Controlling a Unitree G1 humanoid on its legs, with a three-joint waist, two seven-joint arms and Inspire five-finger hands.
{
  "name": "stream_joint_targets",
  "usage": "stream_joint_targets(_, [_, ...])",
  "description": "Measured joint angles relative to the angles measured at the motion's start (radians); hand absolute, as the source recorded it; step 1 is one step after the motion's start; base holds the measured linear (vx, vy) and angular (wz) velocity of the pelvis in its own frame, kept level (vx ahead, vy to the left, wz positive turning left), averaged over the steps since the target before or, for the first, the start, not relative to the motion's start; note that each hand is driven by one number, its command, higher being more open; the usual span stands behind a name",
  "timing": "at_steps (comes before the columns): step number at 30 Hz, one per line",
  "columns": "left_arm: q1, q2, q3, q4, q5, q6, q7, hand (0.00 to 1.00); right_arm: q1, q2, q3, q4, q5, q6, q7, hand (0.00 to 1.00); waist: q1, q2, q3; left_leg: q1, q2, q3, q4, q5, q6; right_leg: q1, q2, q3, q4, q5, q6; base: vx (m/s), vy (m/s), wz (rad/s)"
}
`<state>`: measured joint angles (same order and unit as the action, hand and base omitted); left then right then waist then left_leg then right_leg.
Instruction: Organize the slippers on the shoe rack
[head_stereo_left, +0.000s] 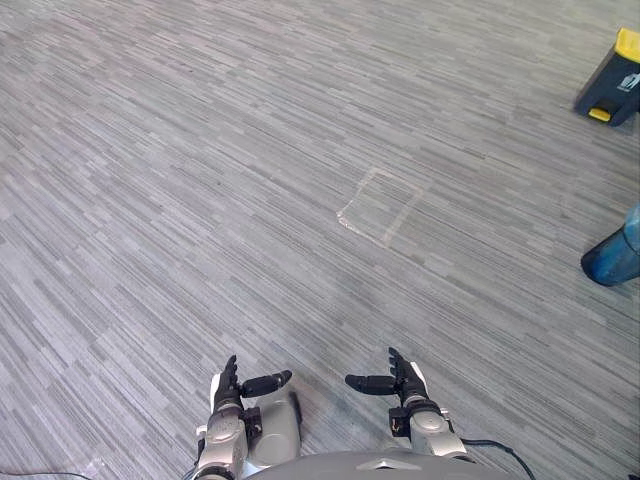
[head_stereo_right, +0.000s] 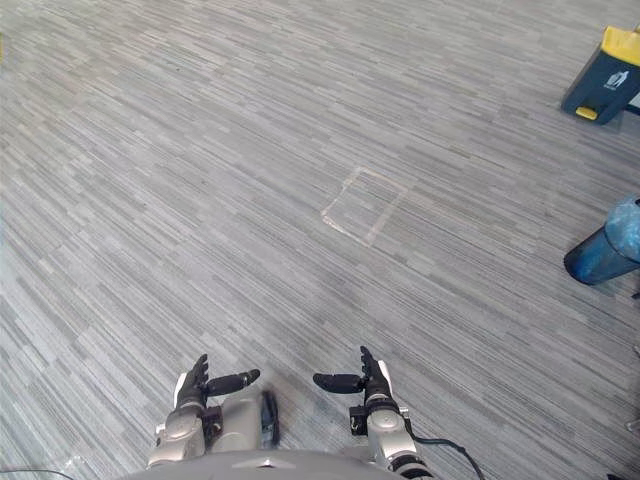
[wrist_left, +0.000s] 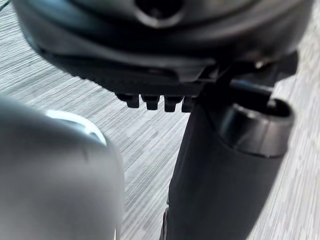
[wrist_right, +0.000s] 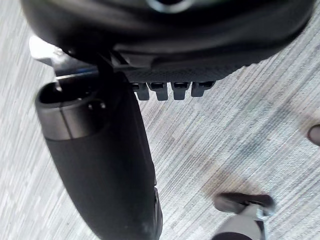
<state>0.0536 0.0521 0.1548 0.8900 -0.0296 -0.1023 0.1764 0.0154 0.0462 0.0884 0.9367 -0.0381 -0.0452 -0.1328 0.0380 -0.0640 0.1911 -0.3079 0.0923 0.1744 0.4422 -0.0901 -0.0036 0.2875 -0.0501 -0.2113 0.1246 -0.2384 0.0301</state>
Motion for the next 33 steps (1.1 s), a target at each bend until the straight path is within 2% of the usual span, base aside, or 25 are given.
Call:
stream_joint_targets(1, [-0.005,0.005,-0.013,0.000,0.001,0.001,0.000,1.00,0.001,-0.001,0.000,0.006,0.000,0.000,0.000,1.00,-0.003,-0.005,-0.004,0.002,0.001,0.002,0.017,-0.034,0.005,-0.026,-0.010,0.038,0.065,0.019,0.025,0.78,0.174,0.15])
stream_joint_targets(3, [-0.006,0.021,-0.028,0.018,0.002,0.004,-0.004,1.00,-0.006,0.002,-0.002,0.017,-0.001,0.001,0.000,1.00,-0.001,-0.017,-0.004,0.048,-0.006,0.023,0.023,-0.085,0.010,-0.089,-0.031,0.082,0.255,0.034,0.033,0.57,0.165,-0.17])
stream_joint_targets(4, [-0.006,0.034,-0.034,0.043,0.002,0.010,-0.006,1.00,-0.001,0.003,-0.002,0.020,-0.001,0.001,0.000,1.00,-0.010,-0.030,0.002,0.129,-0.017,0.034,-0.013,-0.118,0.008,-0.165,-0.065,0.083,0.493,0.102,0.037,0.76,0.135,-0.21])
stream_joint_targets(5, [-0.004,0.042,-0.049,0.066,0.002,0.019,-0.001,1.00,0.000,-0.001,-0.007,0.018,-0.001,0.002,0.002,1.00,-0.024,-0.021,0.013,0.241,-0.024,0.040,-0.075,-0.143,0.012,-0.267,-0.104,0.080,0.757,0.188,0.044,0.63,0.065,-0.13])
stream_joint_targets(6, [-0.003,0.044,-0.056,0.071,0.003,0.020,0.002,1.00,-0.002,-0.002,-0.007,0.018,-0.001,0.001,0.002,1.00,-0.026,-0.018,0.015,0.260,-0.023,0.040,-0.085,-0.146,0.011,-0.283,-0.107,0.077,0.799,0.167,0.034,0.76,0.049,-0.08])
stream_joint_targets(7, [-0.004,0.050,-0.086,0.089,0.006,0.026,0.004,1.00,-0.012,-0.007,-0.005,0.014,-0.001,-0.003,0.006,1.00,-0.041,-0.007,0.022,0.378,-0.015,0.038,-0.165,-0.148,0.013,-0.362,-0.109,0.045,0.916,0.080,-0.011,0.63,0.015,0.00])
stream_joint_targets(8, [-0.002,0.050,-0.097,0.092,0.007,0.026,0.005,1.00,-0.016,-0.009,-0.004,0.012,-0.002,-0.004,0.008,1.00,-0.046,0.003,0.026,0.420,-0.005,0.038,-0.194,-0.148,0.013,-0.387,-0.100,0.024,0.922,0.055,-0.029,0.74,-0.018,0.05])
stream_joint_targets(9, [-0.002,0.046,-0.113,0.097,0.018,0.026,0.002,1.00,-0.026,-0.017,0.001,-0.002,-0.002,-0.011,0.014,1.00,-0.054,0.024,0.034,0.503,0.034,0.045,-0.244,-0.148,0.013,-0.473,-0.068,-0.038,0.855,-0.017,-0.064,0.61,-0.052,0.06])
stream_joint_targets(11, [-0.004,0.045,-0.113,0.097,0.023,0.026,0.000,1.00,-0.030,-0.019,0.013,-0.022,-0.005,-0.023,0.014,1.00,-0.059,0.026,0.035,0.536,0.059,0.060,-0.252,-0.148,0.013,-0.557,-0.047,-0.063,0.723,-0.036,-0.062,0.60,-0.139,0.11])
stream_joint_targets(12, [-0.004,0.043,-0.114,0.098,0.023,0.027,-0.002,1.00,-0.040,-0.019,0.019,-0.038,-0.009,-0.034,0.018,1.00,-0.075,0.021,0.035,0.566,0.074,0.061,-0.261,-0.150,0.009,-0.620,-0.029,-0.068,0.477,0.009,-0.028,0.76,-0.218,0.27])
stream_joint_targets(13, [0.003,0.041,-0.123,0.099,0.027,0.027,-0.007,1.00,-0.040,-0.020,0.022,-0.038,-0.010,-0.036,0.018,1.00,-0.086,0.006,0.030,0.604,0.063,0.062,-0.278,-0.160,-0.011,-0.623,-0.021,-0.065,0.232,0.166,-0.024,0.84,-0.248,0.33])
stream_joint_targets(14, [-0.001,0.036,-0.132,0.122,0.042,0.030,-0.012,1.00,-0.049,-0.037,0.021,-0.021,-0.011,-0.038,0.019,1.00,-0.092,0.033,0.030,0.648,0.096,0.056,-0.284,-0.170,-0.032,-0.591,0.005,-0.078,0.204,0.288,-0.089,0.69,-0.184,0.03])
stream_joint_targets(15, [-0.013,0.027,-0.135,0.136,0.044,0.029,-0.017,1.00,-0.067,-0.037,0.019,-0.008,-0.012,-0.028,0.019,1.00,-0.082,0.056,0.025,0.643,0.110,0.046,-0.280,-0.159,-0.038,-0.592,0.028,-0.071,0.216,0.268,-0.101,0.53,-0.136,-0.27])
stream_joint_targets(17, [-0.029,0.012,-0.131,0.137,0.048,0.028,-0.018,1.00,-0.090,-0.040,0.002,0.010,-0.017,-0.015,0.016,1.00,-0.078,0.056,0.030,0.647,0.070,0.004,-0.309,-0.098,-0.045,-0.607,0.023,-0.052,0.281,0.201,-0.108,0.46,-0.122,-0.26])
stream_joint_targets(18, [-0.030,-0.004,-0.132,0.134,0.062,0.027,-0.019,1.00,-0.078,-0.042,-0.011,0.003,-0.026,-0.009,0.014,1.00,-0.086,0.056,0.028,0.665,0.072,-0.001,-0.280,-0.033,-0.081,-0.593,0.011,-0.054,0.338,0.142,-0.109,0.48,-0.168,0.14])
stream_joint_targets(20, [-0.031,-0.033,-0.100,0.119,0.065,0.024,-0.026,1.00,-0.040,-0.047,-0.008,-0.028,-0.040,0.003,0.016,1.00,-0.094,0.062,0.028,0.574,0.103,-0.078,0.019,0.057,-0.146,-0.480,0.030,-0.082,0.290,0.073,-0.103,0.46,-0.195,0.11])
stream_joint_targets(21, [-0.027,-0.055,-0.059,0.101,0.068,0.024,-0.025,1.00,-0.026,-0.046,-0.007,-0.049,-0.040,0.004,0.017,1.00,-0.086,0.084,0.023,0.459,0.140,-0.116,0.275,0.141,-0.180,-0.413,0.064,-0.070,0.224,0.069,-0.108,0.45,-0.143,-0.23])
stream_joint_targets(22, [-0.024,-0.065,-0.040,0.083,0.069,0.024,-0.025,1.00,-0.018,-0.041,-0.007,-0.054,-0.039,0.004,0.017,1.00,-0.081,0.098,0.023,0.371,0.172,-0.114,0.464,0.094,-0.206,-0.362,0.093,-0.056,0.186,0.063,-0.118,0.44,-0.071,-0.36])
stream_joint_targets(23, [-0.023,-0.068,-0.028,0.073,0.069,0.024,-0.025,1.00,-0.015,-0.034,-0.007,-0.053,-0.039,0.008,0.016,1.00,-0.076,0.101,0.023,0.319,0.191,-0.105,0.554,0.051,-0.202,-0.327,0.107,-0.046,0.165,0.058,-0.124,0.44,-0.037,-0.58])
stream_joint_targets(24, [-0.024,-0.060,-0.019,0.047,0.069,0.024,-0.024,1.00,-0.005,-0.011,-0.007,-0.051,-0.039,0.017,0.015,1.00,-0.054,0.087,0.021,0.232,0.197,-0.068,0.633,-0.040,-0.174,-0.251,0.118,-0.010,0.118,0.052,-0.126,0.53,-0.029,-0.68])
stream_joint_targets(27, [-0.023,-0.050,-0.011,0.015,0.069,0.019,-0.020,1.00,-0.001,0.012,-0.009,-0.047,-0.038,0.022,0.013,1.00,-0.033,0.059,0.015,0.121,0.170,0.026,0.415,-0.169,-0.100,-0.134,0.093,0.064,0.041,0.057,-0.116,0.48,0.037,-0.85])
stream_joint_targets(30, [-0.029,-0.052,-0.013,0.006,0.069,0.015,-0.020,1.00,-0.001,0.012,-0.028,-0.047,-0.038,0.022,0.011,1.00,-0.026,0.053,0.022,0.069,0.094,-0.008,0.040,-0.126,-0.082,-0.064,0.037,0.113,0.022,0.031,-0.061,0.44,0.206,-0.70])
stream_joint_targets(31, [-0.027,-0.059,-0.018,0.010,0.066,0.015,-0.018,1.00,0.003,-0.004,-0.029,-0.022,-0.038,0.020,0.006,1.00,-0.015,0.060,0.010,0.085,0.058,-0.044,-0.044,0.020,-0.054,-0.042,0.025,0.149,0.025,0.006,-0.020,0.56,0.309,-0.52])
stream_joint_targets(32, [-0.035,-0.035,-0.023,0.032,0.067,0.013,-0.012,1.00,0.001,0.004,-0.026,0.005,-0.038,0.023,0.006,1.00,-0.024,0.024,-0.005,0.108,0.027,-0.027,-0.056,0.007,-0.040,-0.042,-0.017,0.162,0.035,0.012,-0.004,0.56,0.307,-0.42])
stream_joint_targets(33, [-0.036,-0.031,-0.023,0.035,0.067,0.011,-0.010,1.00,0.001,0.005,-0.026,0.008,-0.038,0.023,0.005,1.00,-0.026,0.021,-0.005,0.110,0.024,-0.025,-0.054,-0.001,-0.038,-0.045,-0.022,0.163,0.042,0.015,0.002,0.54,0.293,-0.08])
